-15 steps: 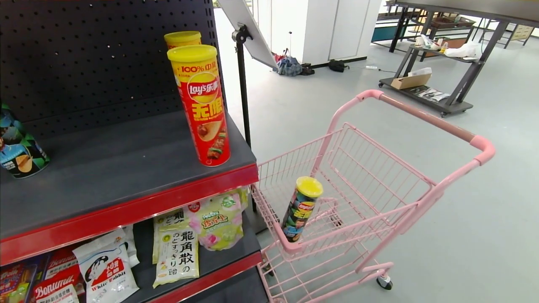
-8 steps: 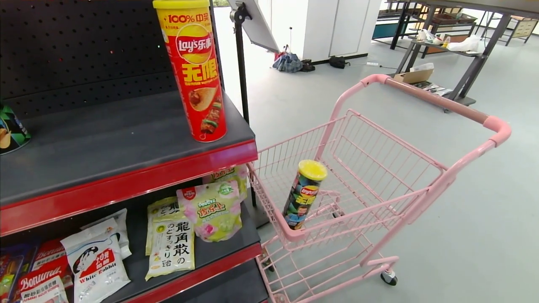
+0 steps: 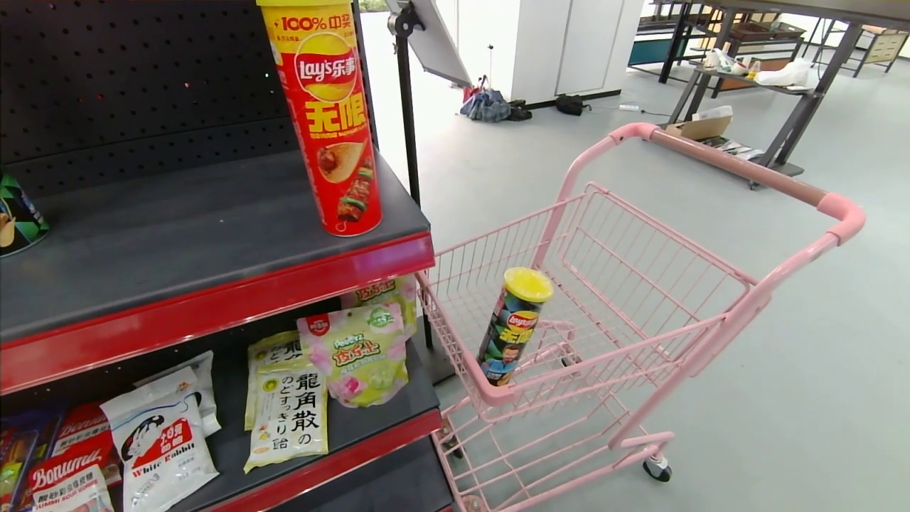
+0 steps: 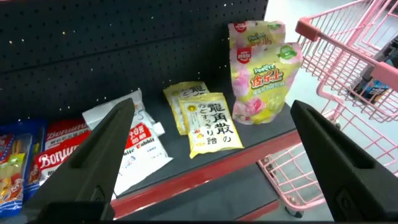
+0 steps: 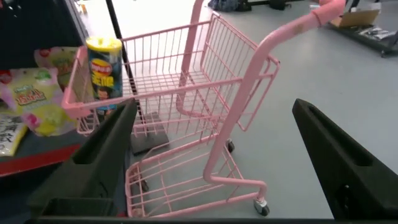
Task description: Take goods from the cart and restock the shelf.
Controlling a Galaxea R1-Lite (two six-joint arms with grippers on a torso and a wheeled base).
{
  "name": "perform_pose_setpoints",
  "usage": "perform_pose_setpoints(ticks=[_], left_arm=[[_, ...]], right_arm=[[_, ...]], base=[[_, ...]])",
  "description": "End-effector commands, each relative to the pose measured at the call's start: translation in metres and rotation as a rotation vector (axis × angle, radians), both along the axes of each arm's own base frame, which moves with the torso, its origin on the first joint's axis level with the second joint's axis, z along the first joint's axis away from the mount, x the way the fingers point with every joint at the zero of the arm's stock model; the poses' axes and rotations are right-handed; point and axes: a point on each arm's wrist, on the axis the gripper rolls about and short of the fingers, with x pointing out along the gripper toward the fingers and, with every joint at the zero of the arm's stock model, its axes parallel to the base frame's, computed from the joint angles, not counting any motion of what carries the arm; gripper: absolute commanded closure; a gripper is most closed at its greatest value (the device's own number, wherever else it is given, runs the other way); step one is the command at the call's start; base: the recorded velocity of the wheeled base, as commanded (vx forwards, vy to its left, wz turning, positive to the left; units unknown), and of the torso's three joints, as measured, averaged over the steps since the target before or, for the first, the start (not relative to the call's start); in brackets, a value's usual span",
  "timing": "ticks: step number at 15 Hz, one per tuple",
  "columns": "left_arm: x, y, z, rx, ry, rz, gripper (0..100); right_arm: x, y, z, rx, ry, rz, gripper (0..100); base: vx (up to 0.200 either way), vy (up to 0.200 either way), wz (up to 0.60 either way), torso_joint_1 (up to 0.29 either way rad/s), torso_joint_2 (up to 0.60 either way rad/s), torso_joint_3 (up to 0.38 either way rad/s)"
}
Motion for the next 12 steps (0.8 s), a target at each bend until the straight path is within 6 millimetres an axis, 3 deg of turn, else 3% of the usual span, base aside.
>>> perform_pose_setpoints(ticks=[1, 2, 3, 4, 5, 6, 7, 9, 12], left_arm=[[0.0, 0.0, 0.0, -0.002, 0.001, 0.001, 0], [0.0, 0.0, 0.0, -0.002, 0.001, 0.002, 0], [0.0, 0.0, 0.0, -0.002, 0.001, 0.002, 0], [0.0, 0.0, 0.0, -0.002, 0.001, 0.001, 0], [0.0, 0.0, 0.0, -0.002, 0.001, 0.001, 0], [0.0, 0.0, 0.0, -0.002, 0.001, 0.001, 0], [0.0, 0.0, 0.0, -0.002, 0.001, 0.001, 0], [0.0, 0.0, 0.0, -0.002, 0.001, 0.001, 0], [0.0, 0.0, 0.0, 0.0, 0.001, 0.001, 0]], right_arm=[[0.078, 0.009, 0.082, 0.023, 0.219, 0.2, 0], [0.106, 0.018, 0.084, 0.036, 0.254, 0.263, 0], [0.121, 0.024, 0.085, 0.057, 0.258, 0.297, 0], [0.155, 0.043, 0.078, 0.114, 0.291, 0.374, 0], [0.182, 0.06, 0.059, 0.119, 0.354, 0.416, 0], [0.184, 0.061, 0.057, 0.118, 0.358, 0.417, 0], [0.218, 0.078, 0.026, 0.112, 0.42, 0.433, 0], [0.254, 0.095, -0.004, 0.13, 0.461, 0.462, 0], [0.282, 0.106, -0.038, 0.142, 0.487, 0.483, 0]], base=[[0.0, 0.0, 0.0, 0.0, 0.0, 0.0], [0.0, 0.0, 0.0, 0.0, 0.0, 0.0], [0.0, 0.0, 0.0, 0.0, 0.0, 0.0], [0.0, 0.0, 0.0, 0.0, 0.0, 0.0], [0.0, 0.0, 0.0, 0.0, 0.0, 0.0], [0.0, 0.0, 0.0, 0.0, 0.0, 0.0], [0.0, 0.0, 0.0, 0.0, 0.0, 0.0], [0.0, 0.0, 0.0, 0.0, 0.0, 0.0], [0.0, 0.0, 0.0, 0.0, 0.0, 0.0]])
